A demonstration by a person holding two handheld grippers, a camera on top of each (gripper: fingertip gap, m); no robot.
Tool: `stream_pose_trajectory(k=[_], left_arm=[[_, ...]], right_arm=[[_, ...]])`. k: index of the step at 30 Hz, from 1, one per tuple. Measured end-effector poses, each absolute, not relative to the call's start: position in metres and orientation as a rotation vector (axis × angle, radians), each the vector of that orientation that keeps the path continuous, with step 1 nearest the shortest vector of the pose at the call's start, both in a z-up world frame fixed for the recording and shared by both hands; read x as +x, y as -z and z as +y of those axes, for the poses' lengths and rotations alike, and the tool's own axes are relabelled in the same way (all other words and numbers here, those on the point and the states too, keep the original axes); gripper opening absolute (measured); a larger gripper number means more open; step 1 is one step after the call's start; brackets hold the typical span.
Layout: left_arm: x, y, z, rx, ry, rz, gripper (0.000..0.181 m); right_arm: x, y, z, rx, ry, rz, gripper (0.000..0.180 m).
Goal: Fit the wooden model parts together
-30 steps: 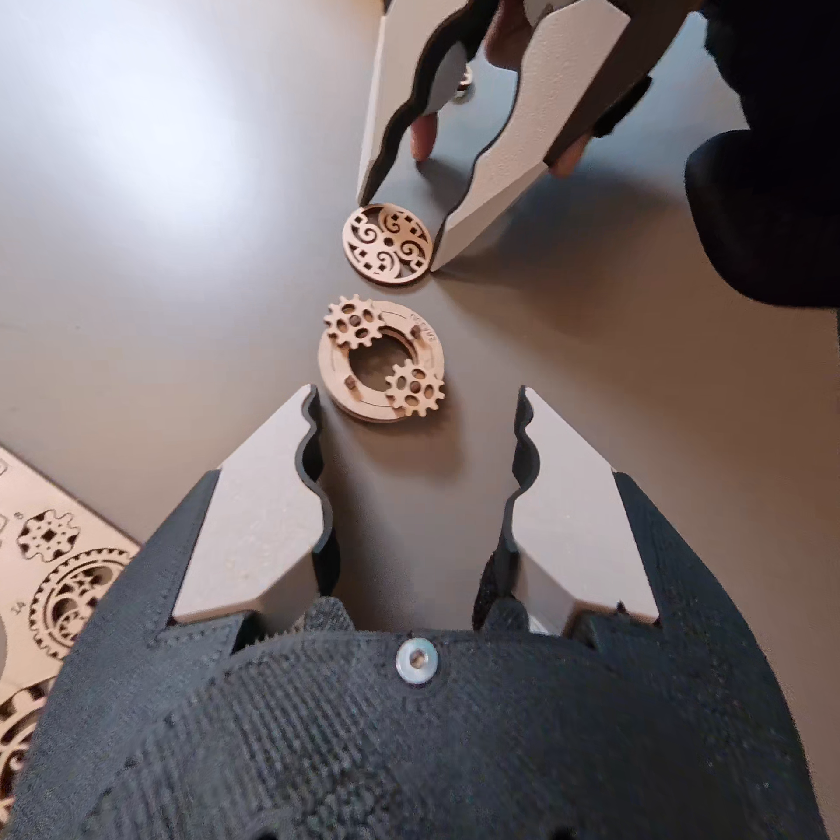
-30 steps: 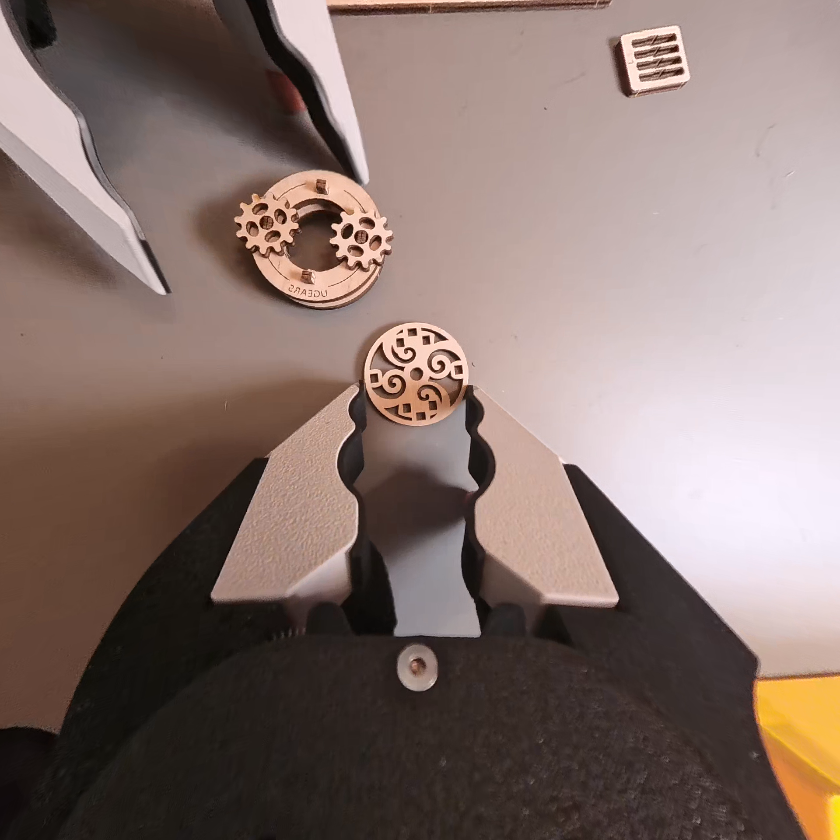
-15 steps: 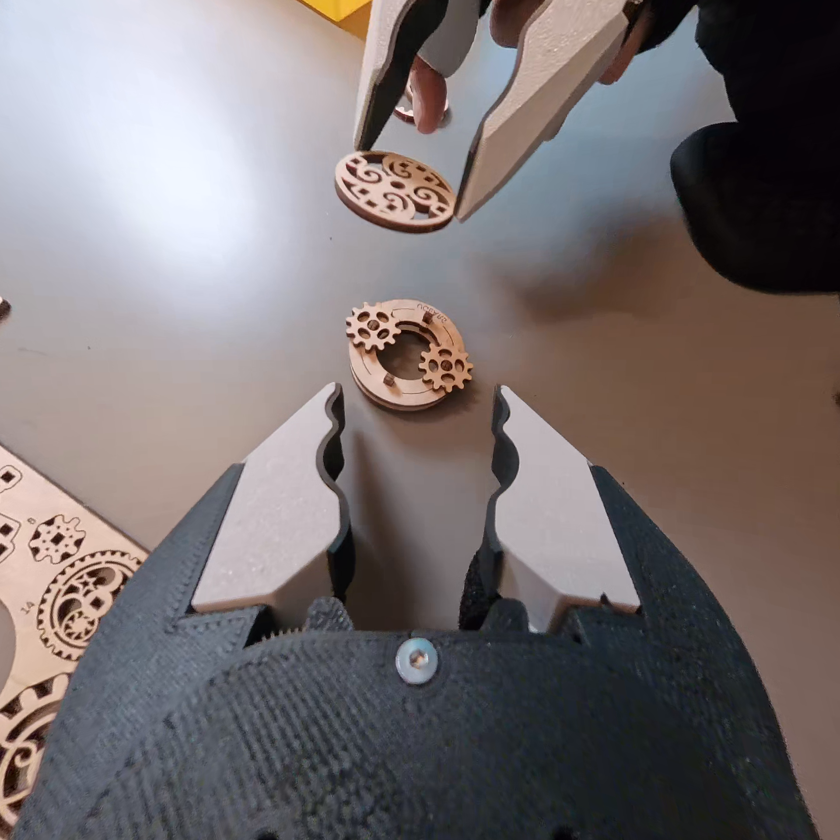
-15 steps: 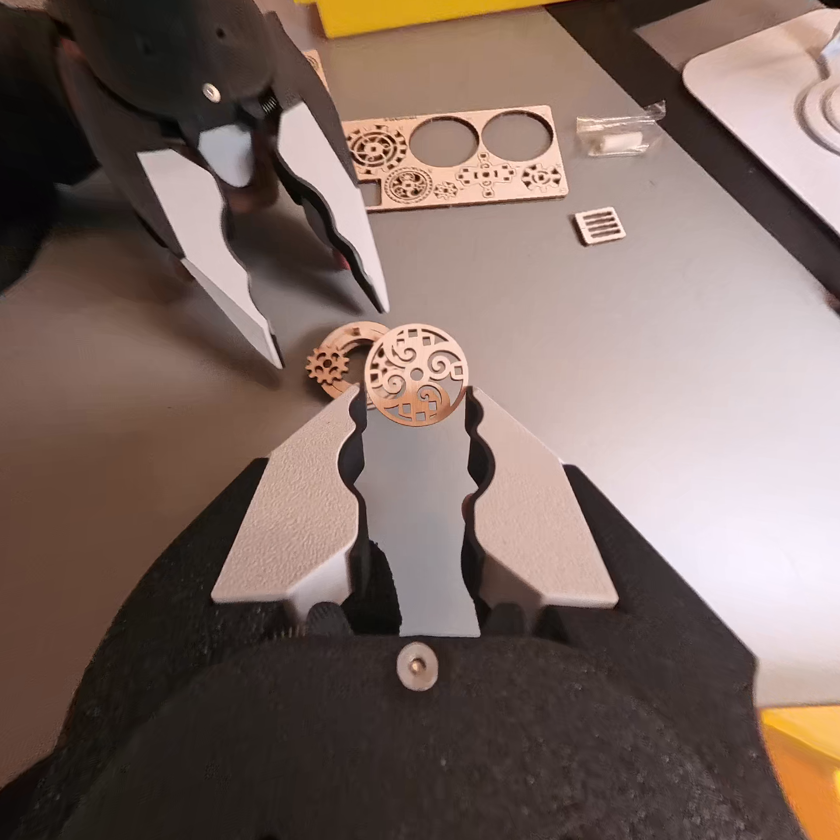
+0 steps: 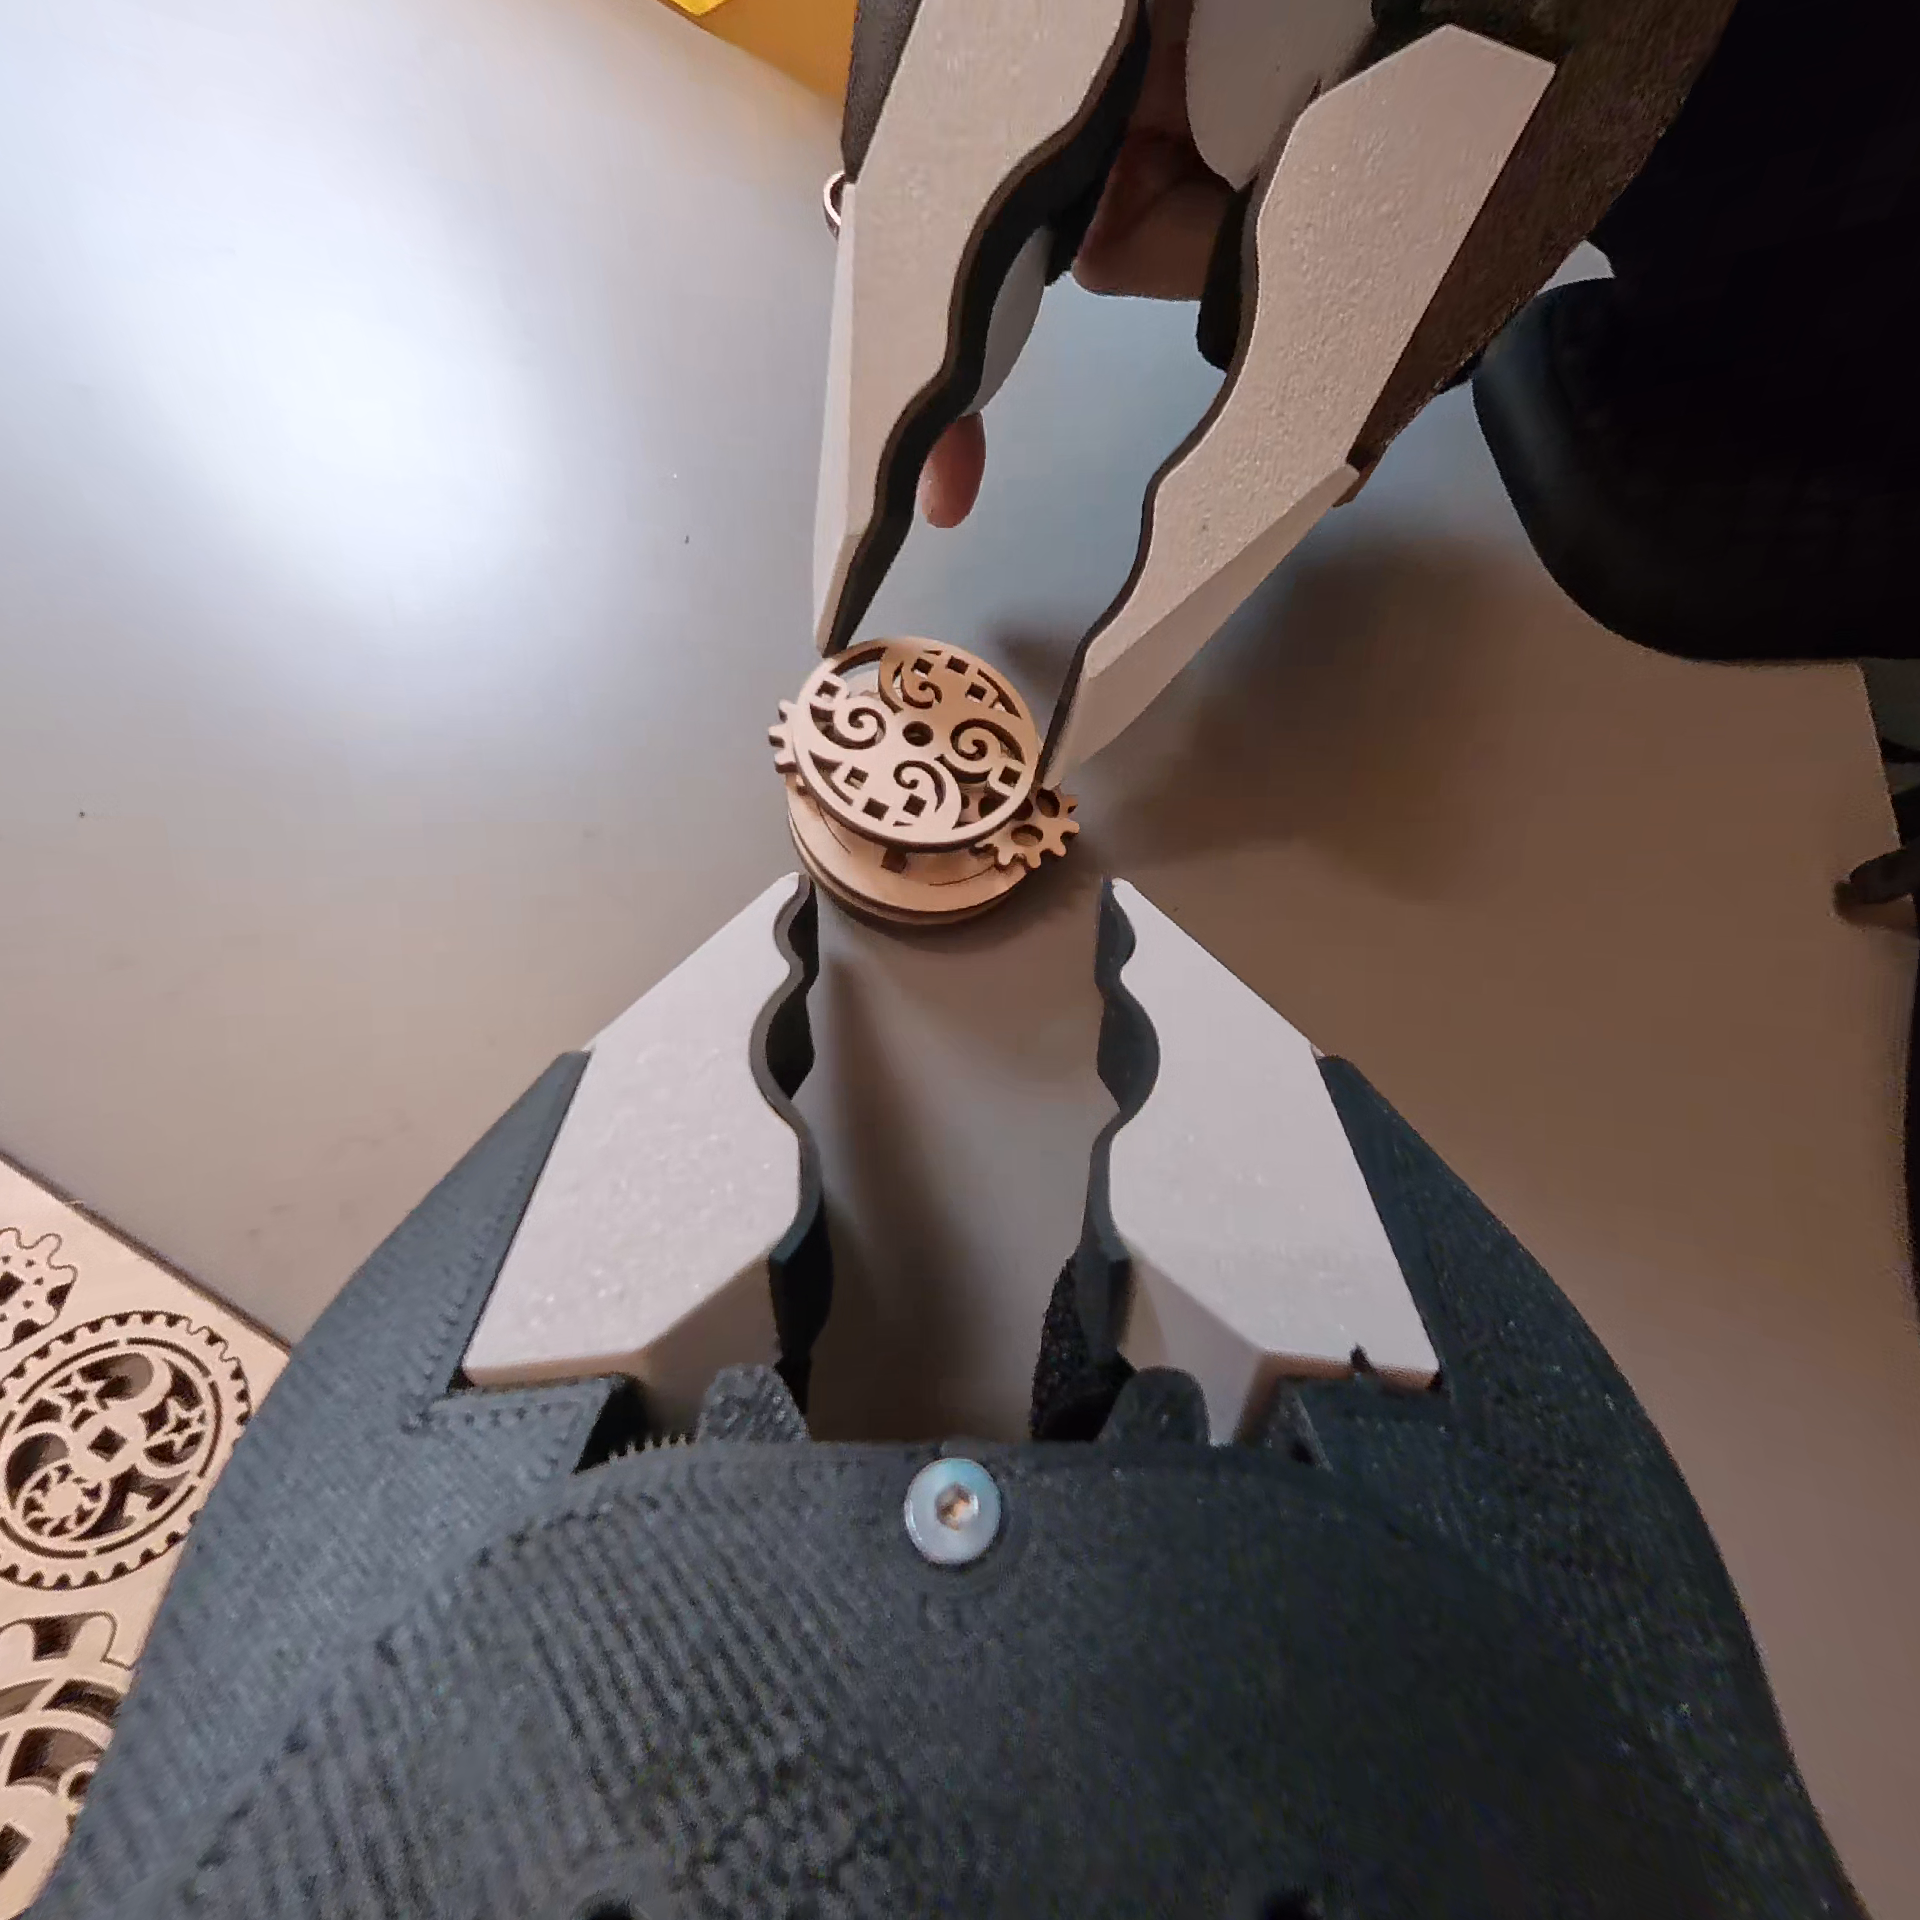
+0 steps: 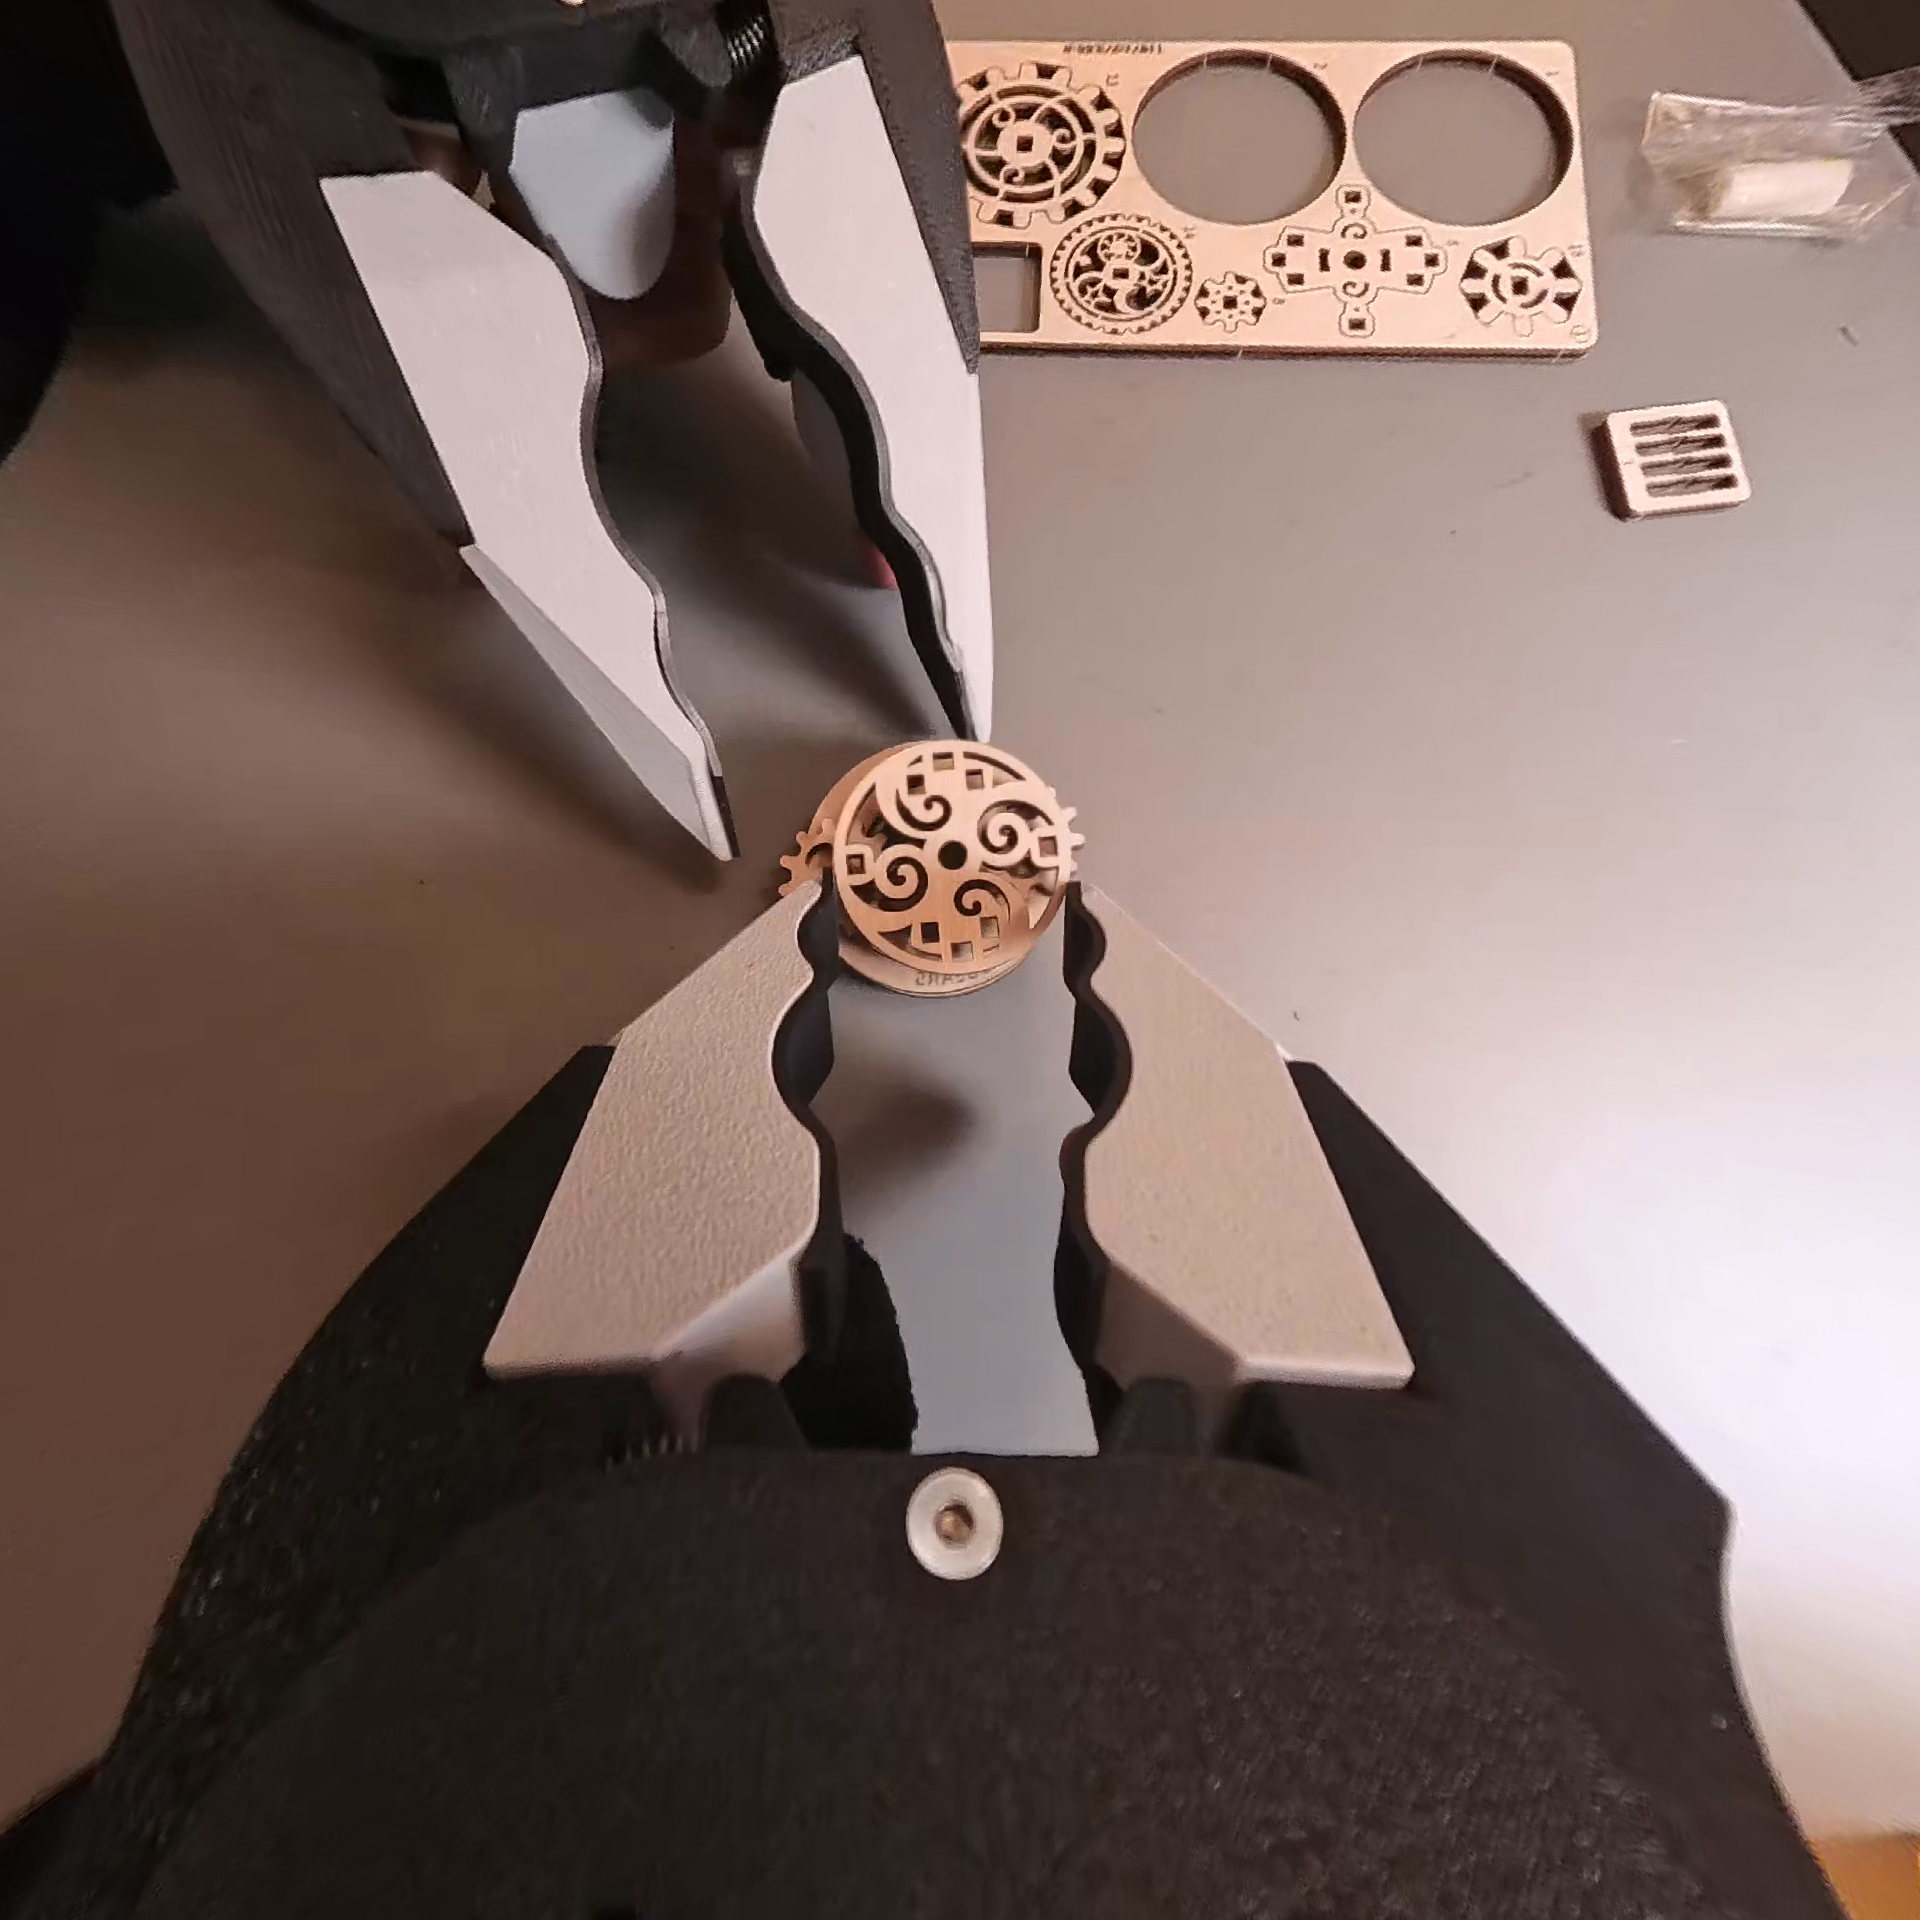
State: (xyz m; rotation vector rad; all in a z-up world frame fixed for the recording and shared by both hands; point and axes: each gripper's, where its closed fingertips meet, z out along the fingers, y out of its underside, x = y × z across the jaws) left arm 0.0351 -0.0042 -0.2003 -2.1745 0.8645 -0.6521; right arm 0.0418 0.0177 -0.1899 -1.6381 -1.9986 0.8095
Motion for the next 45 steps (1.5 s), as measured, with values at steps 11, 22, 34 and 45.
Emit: stream_pose_trajectory(k=[11, 22, 34, 45], left_arm=[[0.0378, 0.2005, -0.0039, -2.167, 0.669, 0.862, 0.051], [0.0369, 0.1996, -0.0043, -2.164, 0.682, 0.855, 0.05], [0.0376, 0.1985, -0.0034, -2.15, 0.685, 0.849, 0.049], [0.038, 0.1981, -0.003, -2.141, 0.702, 0.838, 0.046]], right_arm=[[0.0414, 0.1925, 0.0136, -1.62, -0.767, -2.031, 0.041], [0.0423, 0.1918, 0.0107, -1.587, -0.774, -2.046, 0.041], [0.0442, 0.1918, 0.0098, -1.541, -0.801, -2.053, 0.044], [0.041, 0.192, 0.0097, -1.531, -0.828, -2.031, 0.042]])
